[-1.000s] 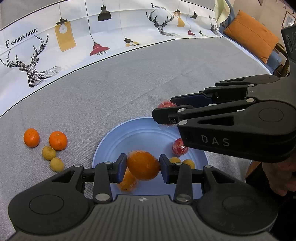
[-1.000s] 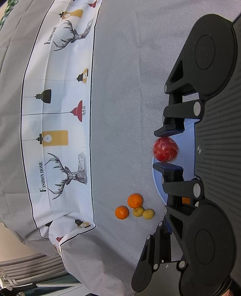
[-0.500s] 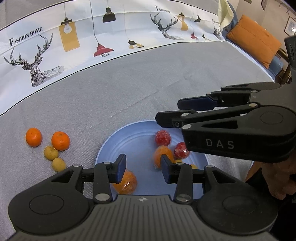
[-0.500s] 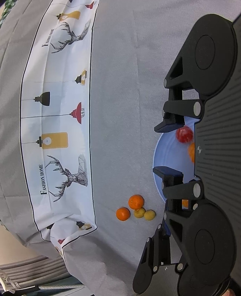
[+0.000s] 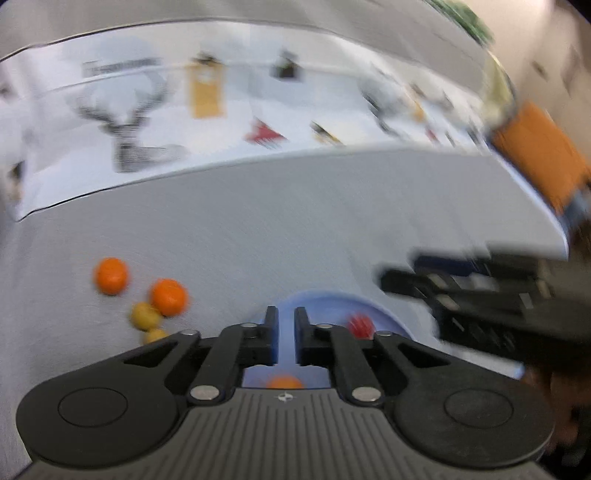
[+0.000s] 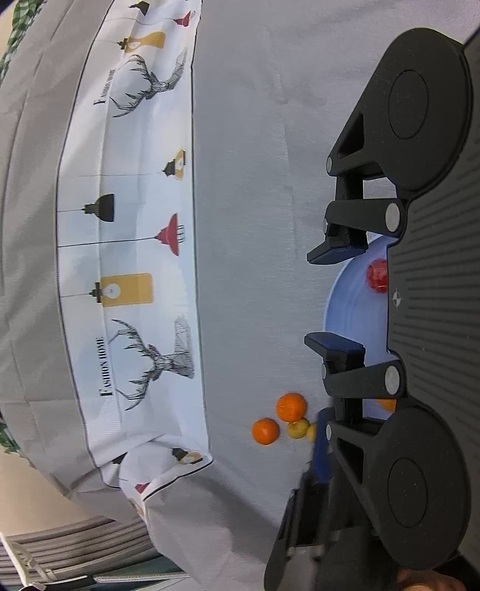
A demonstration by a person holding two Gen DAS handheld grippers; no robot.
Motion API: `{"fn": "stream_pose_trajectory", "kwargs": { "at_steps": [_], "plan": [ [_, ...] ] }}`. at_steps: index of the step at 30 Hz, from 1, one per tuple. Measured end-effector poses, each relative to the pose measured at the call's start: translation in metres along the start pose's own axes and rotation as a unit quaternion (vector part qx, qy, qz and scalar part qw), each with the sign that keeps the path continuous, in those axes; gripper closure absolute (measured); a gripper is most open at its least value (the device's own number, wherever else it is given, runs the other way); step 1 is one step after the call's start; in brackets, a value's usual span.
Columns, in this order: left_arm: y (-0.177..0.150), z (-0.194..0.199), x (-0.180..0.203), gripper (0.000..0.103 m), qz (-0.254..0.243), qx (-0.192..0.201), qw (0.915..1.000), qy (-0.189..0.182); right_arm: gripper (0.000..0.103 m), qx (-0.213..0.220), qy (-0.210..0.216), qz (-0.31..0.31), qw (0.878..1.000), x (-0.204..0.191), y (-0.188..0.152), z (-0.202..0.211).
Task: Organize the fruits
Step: 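Move both open tools back toward the remaining fruit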
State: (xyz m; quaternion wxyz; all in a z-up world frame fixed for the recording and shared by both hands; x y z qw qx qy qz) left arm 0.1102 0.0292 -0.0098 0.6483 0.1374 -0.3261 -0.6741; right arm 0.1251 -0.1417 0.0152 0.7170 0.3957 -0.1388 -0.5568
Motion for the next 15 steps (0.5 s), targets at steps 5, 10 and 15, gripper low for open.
{"fn": "stream_pose_trajectory", "kwargs": {
  "at_steps": [5, 10, 15],
  "plan": [
    [0.014, 0.012, -0.067, 0.095, 0.164, 0.032, 0.9841, 0.06, 0.082, 0.03, 0.019, -0.014, 0.999, -0.004, 0.012, 0.003],
    [0.011, 0.008, -0.105, 0.095, 0.254, 0.007, 0.9639, 0.08, 0.083, 0.034, 0.049, -0.031, 0.998, -0.012, 0.022, -0.004],
    [0.01, -0.007, -0.103, 0.095, 0.238, -0.031, 0.967, 0.086, 0.082, 0.015, 0.079, -0.046, 0.996, -0.025, 0.031, -0.027]
  ]
}}
Point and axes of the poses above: each gripper's, at about its wrist camera, not at the fingertips, and z roughly against the way its jaws point, x to its right, y to its top, the point moved 4 cm from there along -z, roughly the way its jaws point, and after that the axes turned 4 degrees about z, right-handed, at the moved point
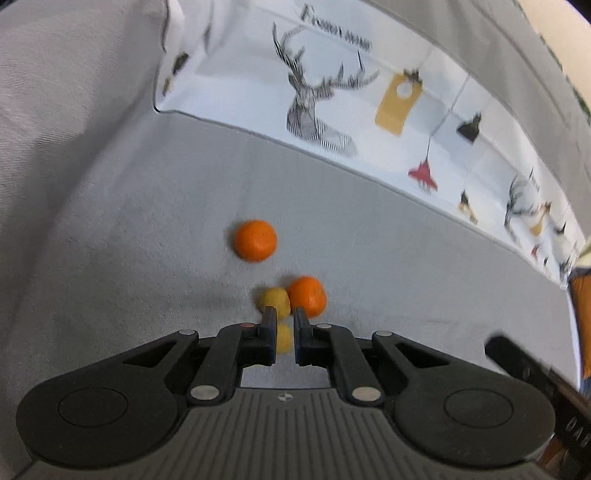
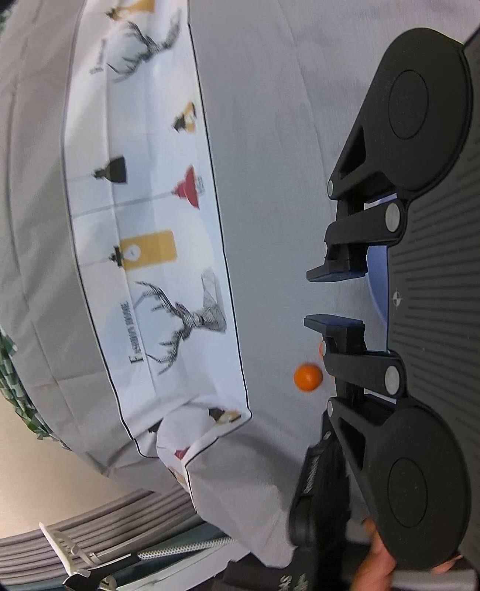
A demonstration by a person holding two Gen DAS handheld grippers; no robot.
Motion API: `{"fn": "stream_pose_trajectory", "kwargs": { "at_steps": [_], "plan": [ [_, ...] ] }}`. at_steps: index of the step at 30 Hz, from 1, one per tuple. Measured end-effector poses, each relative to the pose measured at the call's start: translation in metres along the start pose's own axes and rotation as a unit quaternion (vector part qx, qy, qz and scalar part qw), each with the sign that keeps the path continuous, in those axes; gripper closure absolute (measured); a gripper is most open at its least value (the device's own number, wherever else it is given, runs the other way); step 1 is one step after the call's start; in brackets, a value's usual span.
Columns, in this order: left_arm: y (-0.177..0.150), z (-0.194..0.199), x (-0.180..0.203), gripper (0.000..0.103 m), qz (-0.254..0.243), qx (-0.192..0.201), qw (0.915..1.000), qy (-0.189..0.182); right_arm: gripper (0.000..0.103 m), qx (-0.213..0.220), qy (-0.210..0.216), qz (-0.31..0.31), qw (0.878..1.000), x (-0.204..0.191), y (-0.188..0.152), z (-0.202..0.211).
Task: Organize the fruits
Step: 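Move both open tools back toward the remaining fruit, then grasp a small yellow fruit with the left tool while the right tool grasps an orange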
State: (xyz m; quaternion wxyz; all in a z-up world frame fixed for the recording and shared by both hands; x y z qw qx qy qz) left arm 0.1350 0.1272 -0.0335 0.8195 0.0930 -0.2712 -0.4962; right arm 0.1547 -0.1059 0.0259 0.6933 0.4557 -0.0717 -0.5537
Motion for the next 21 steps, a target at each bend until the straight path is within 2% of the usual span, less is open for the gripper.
{"fn": "stream_pose_trajectory", "kwargs": {
  "at_steps": [6, 7, 10, 11, 13, 14, 17, 19, 21],
  "plan": [
    [-0.002, -0.027, 0.003, 0.09, -0.036, -0.029, 0.9986, 0.027, 0.082, -0.028, 0.024, -0.005, 0.999, -0.014, 0.005, -0.037],
    [-0.001, -0.031, 0.004, 0.088, -0.04, -0.031, 0.9982, 0.032, 0.082, -0.032, 0.026, -0.008, 0.999, -0.015, 0.006, -0.042],
    [0.0, -0.044, 0.003, 0.07, -0.043, -0.047, 0.9973, 0.035, 0.079, -0.047, 0.034, -0.025, 0.998, -0.016, 0.007, -0.061],
    [-0.001, -0.048, 0.003, 0.069, -0.048, -0.056, 0.9967, 0.035, 0.077, -0.051, 0.036, -0.029, 0.998, -0.016, 0.007, -0.067],
    [-0.002, -0.054, 0.006, 0.07, -0.061, -0.061, 0.9955, 0.039, 0.063, -0.064, 0.039, -0.038, 0.996, -0.016, 0.007, -0.08],
    [-0.002, -0.055, 0.007, 0.07, -0.069, -0.061, 0.9948, 0.043, 0.06, -0.07, 0.041, -0.042, 0.996, -0.016, 0.007, -0.087],
    [-0.001, -0.061, 0.009, 0.071, -0.076, -0.067, 0.9939, 0.045, 0.058, -0.085, 0.044, -0.052, 0.994, -0.017, 0.007, -0.105],
    [-0.001, -0.064, 0.007, 0.078, -0.074, -0.073, 0.9935, 0.046, 0.053, -0.099, 0.049, -0.061, 0.992, -0.017, 0.005, -0.119],
    [0.001, -0.063, 0.003, 0.078, -0.064, -0.072, 0.9941, 0.049, 0.049, -0.118, 0.064, -0.065, 0.989, -0.016, 0.0, -0.134]
  ]
}}
Point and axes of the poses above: each gripper's, at about its wrist camera, not at the fingertips, and z roughly against the way its jaws point, x to its right, y to its top, the point moved 4 cm from there along -z, roughly the way its jaws point, and after that the axes turned 4 degrees about z, right-handed, at the moved point
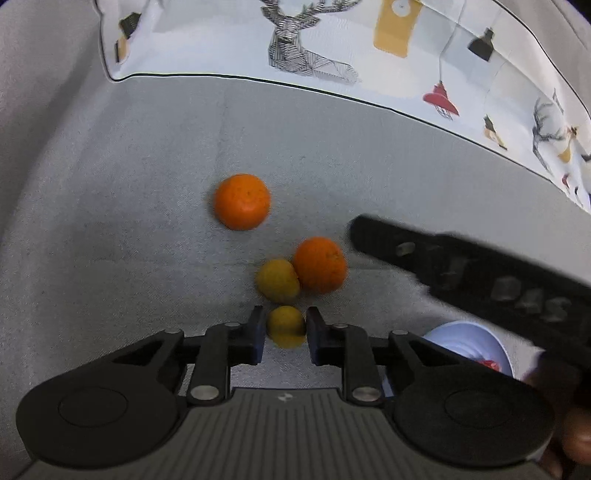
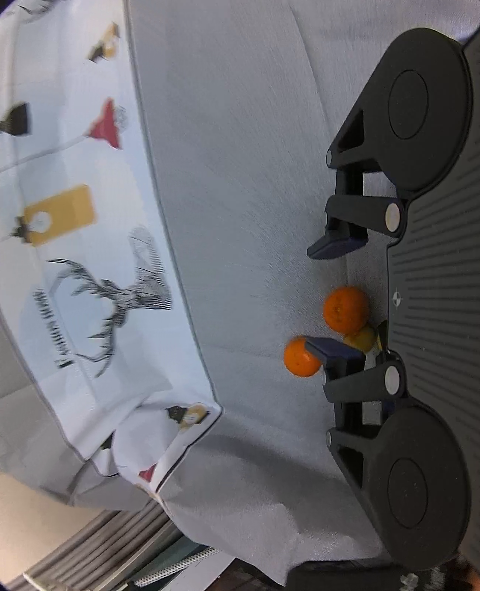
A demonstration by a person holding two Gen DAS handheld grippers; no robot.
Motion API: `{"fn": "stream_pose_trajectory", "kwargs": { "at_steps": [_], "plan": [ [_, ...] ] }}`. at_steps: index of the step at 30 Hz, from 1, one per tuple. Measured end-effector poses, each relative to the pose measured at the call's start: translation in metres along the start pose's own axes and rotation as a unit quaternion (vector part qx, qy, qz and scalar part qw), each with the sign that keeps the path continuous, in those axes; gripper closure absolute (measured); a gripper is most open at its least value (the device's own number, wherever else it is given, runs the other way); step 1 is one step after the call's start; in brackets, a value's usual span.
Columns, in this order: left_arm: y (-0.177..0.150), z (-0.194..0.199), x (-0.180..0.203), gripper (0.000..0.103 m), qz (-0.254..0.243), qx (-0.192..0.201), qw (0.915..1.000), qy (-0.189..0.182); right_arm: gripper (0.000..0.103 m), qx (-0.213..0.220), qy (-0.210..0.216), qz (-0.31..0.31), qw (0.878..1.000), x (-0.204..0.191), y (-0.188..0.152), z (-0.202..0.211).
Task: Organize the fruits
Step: 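Grasp a small yellow fruit with the left tool while the right tool grasps an orange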
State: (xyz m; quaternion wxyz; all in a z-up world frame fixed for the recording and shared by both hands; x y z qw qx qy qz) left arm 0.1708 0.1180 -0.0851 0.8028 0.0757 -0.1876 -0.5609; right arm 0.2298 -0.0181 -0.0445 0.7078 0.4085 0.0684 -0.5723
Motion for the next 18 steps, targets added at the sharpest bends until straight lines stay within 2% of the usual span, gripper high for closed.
{"fn": "stream_pose_trajectory", "kwargs": {
  "at_steps": [2, 4, 7, 8, 10, 11, 18],
  "plan": [
    [0.002, 0.002, -0.009, 0.078, 0.015, 0.004, 0.9997, 0.016, 0.047, -0.021, 0.004, -0.001, 1.0, 0.002, -0.002, -0.015],
    [0.004, 0.004, -0.017, 0.078, 0.033, 0.003, 0.9993, 0.017, 0.048, -0.039, 0.007, -0.001, 0.999, 0.002, -0.005, -0.028],
    [0.004, 0.004, -0.016, 0.078, 0.027, 0.005, 0.9994, 0.023, 0.048, -0.056, 0.0, 0.01, 0.998, -0.001, -0.009, -0.041],
    [0.004, 0.004, -0.015, 0.078, 0.024, 0.005, 0.9994, 0.025, 0.048, -0.058, 0.001, 0.009, 0.998, -0.001, -0.01, -0.042],
    [0.005, 0.004, -0.014, 0.078, 0.024, 0.005, 0.9994, 0.025, 0.063, -0.056, 0.0, 0.011, 0.998, -0.002, -0.011, -0.043],
    [0.005, 0.005, -0.014, 0.078, 0.024, 0.006, 0.9994, 0.025, 0.066, -0.054, 0.004, 0.012, 0.998, -0.003, -0.011, -0.043],
    [0.006, 0.004, -0.013, 0.078, 0.022, 0.008, 0.9993, 0.028, 0.067, -0.037, -0.012, 0.015, 0.999, 0.001, -0.012, -0.034]
  ]
}}
Point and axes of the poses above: each gripper's, at about its wrist camera, not at the fingertips, and z roughly against the way its jaws point, x to its right, y to its top, the point moved 4 cm from there along -z, roughly the way its jaws point, and after that the axes turned 4 degrees about z, right-handed, at the moved point
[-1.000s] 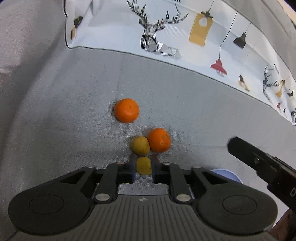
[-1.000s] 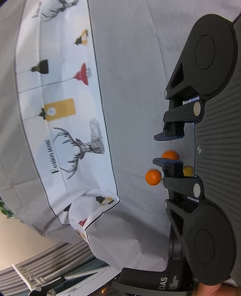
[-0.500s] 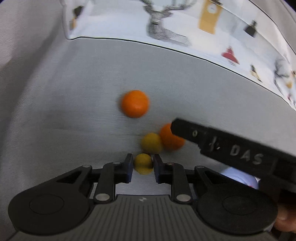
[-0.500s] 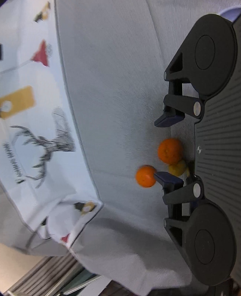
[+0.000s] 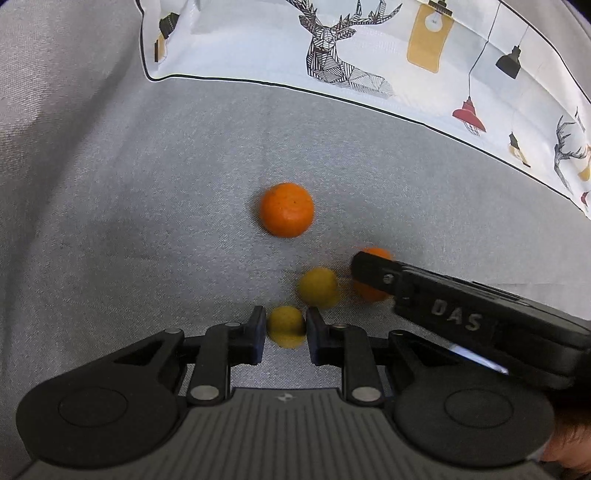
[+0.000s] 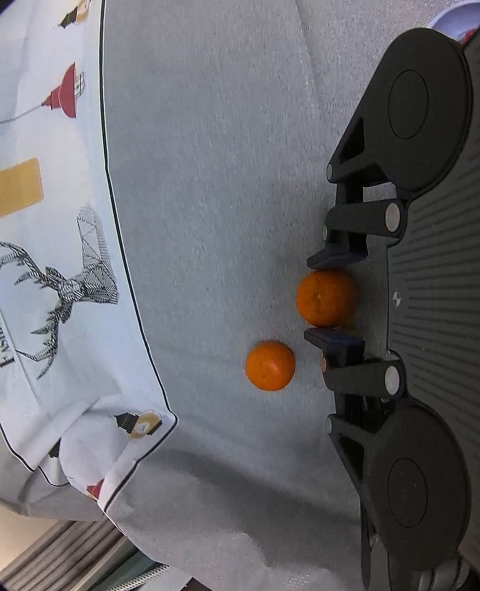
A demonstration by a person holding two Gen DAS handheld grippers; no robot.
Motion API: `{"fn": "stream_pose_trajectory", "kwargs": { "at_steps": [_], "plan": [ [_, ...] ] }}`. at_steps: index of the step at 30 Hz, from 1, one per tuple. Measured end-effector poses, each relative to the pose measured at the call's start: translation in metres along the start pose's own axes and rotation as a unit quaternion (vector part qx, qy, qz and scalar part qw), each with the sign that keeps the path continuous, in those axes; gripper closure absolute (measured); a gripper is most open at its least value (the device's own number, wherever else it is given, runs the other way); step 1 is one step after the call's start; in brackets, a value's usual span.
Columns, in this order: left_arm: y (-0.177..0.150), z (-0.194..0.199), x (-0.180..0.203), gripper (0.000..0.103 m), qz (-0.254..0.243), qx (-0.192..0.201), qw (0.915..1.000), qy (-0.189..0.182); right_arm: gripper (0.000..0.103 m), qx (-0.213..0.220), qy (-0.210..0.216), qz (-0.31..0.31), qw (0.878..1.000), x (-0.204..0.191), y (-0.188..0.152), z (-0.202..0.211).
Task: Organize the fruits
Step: 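Grasp a small yellow fruit with the left tool while the right tool grasps an orange, then carry the yellow fruit with the left tool over the plate while the right tool carries the orange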
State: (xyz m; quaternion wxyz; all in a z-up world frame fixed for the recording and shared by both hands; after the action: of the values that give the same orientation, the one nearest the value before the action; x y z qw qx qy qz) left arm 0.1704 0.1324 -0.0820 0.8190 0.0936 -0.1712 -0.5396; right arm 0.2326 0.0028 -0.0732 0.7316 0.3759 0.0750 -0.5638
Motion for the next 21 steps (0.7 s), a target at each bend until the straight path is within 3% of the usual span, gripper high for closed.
{"fn": "stream_pose_trajectory", "kwargs": {
  "at_steps": [6, 12, 16, 21],
  "plan": [
    [-0.002, 0.008, -0.007, 0.078, 0.019, 0.004, 0.9998, -0.009, 0.067, 0.037, -0.001, -0.004, 0.999, -0.002, 0.002, 0.028],
    [-0.007, 0.024, -0.012, 0.078, 0.025, 0.016, 0.9992, -0.025, 0.067, 0.099, -0.012, 0.01, 0.995, -0.003, 0.001, 0.089],
    [-0.01, 0.037, -0.006, 0.078, 0.011, 0.04, 0.9988, -0.024, 0.067, 0.125, -0.016, 0.012, 0.992, 0.0, -0.014, 0.134],
    [-0.021, 0.068, 0.018, 0.078, -0.034, 0.097, 0.9942, -0.032, 0.067, 0.146, -0.025, 0.018, 0.989, -0.005, -0.033, 0.177]
  ]
}}
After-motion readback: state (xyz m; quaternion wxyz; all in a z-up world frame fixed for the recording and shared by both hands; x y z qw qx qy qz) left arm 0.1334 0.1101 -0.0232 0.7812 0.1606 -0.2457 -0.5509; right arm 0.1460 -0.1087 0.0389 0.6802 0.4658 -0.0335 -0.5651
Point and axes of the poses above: each gripper's, at about its wrist camera, not at the fingertips, and z roughly against the way its jaws point, x to its right, y to its top, the point moved 4 cm from there along -z, roughly the way its jaws point, and after that the axes turned 4 degrees about z, right-handed, at the moved point
